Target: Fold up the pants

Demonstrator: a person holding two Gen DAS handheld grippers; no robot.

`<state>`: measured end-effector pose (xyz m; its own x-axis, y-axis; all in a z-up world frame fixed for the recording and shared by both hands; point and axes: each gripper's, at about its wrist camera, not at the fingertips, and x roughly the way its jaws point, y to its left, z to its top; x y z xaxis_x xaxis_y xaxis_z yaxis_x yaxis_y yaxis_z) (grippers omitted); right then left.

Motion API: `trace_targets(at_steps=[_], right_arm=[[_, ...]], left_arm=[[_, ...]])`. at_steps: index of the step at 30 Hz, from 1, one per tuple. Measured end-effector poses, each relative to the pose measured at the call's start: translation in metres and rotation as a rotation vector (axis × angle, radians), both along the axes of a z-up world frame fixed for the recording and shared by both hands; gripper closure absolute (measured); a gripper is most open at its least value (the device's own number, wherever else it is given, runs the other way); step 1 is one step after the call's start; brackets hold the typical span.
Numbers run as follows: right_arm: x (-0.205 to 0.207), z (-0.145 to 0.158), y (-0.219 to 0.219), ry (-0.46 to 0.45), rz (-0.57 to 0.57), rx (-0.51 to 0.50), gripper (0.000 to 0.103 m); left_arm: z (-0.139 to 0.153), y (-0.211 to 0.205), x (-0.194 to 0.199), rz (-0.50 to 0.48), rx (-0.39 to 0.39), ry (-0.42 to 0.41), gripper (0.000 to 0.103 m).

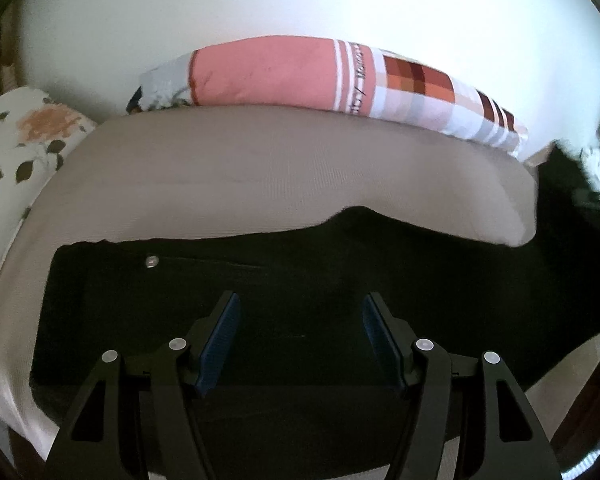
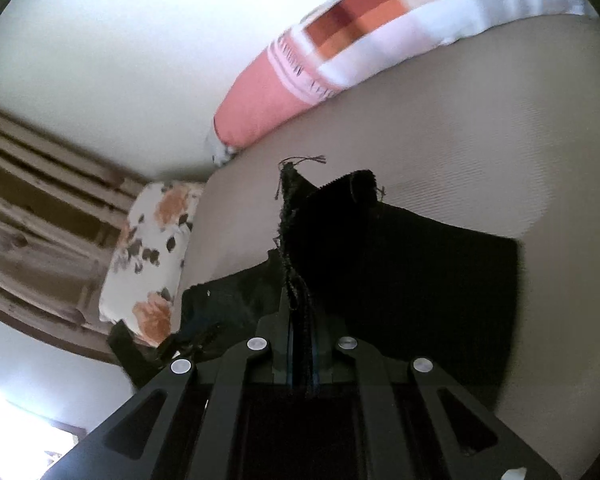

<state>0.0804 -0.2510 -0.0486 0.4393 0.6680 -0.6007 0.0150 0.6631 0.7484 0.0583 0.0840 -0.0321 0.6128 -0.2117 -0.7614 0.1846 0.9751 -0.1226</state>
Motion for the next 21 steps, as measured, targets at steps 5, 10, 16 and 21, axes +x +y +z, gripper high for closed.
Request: trace_targets(at_steps=[5,10,16,21], right_arm=[[0.03,-0.041,0.074,0.038,0.076,-0.017,0.096],[0.042,-0.078,0.128,0.094,0.144,-0.093,0.096],[0.046,-0.092,0.159,0.097,0.204,-0.153,0.077],[0.027,-0.071,0.128,0.054,0.136,-0.101,0.07]], left_arm=[[0.002,0.015,-0.004,0.02,-0.03,-0.014,0.039],[0.001,0.013,-0.003,-0.021,-0.048,-0.007,0.039],[-0.007,0.004,0.002,-0.077,-0.082,0.024,0.039],[-0.016,-0.003,0.008,-0.144,-0.182,0.115,0.039]])
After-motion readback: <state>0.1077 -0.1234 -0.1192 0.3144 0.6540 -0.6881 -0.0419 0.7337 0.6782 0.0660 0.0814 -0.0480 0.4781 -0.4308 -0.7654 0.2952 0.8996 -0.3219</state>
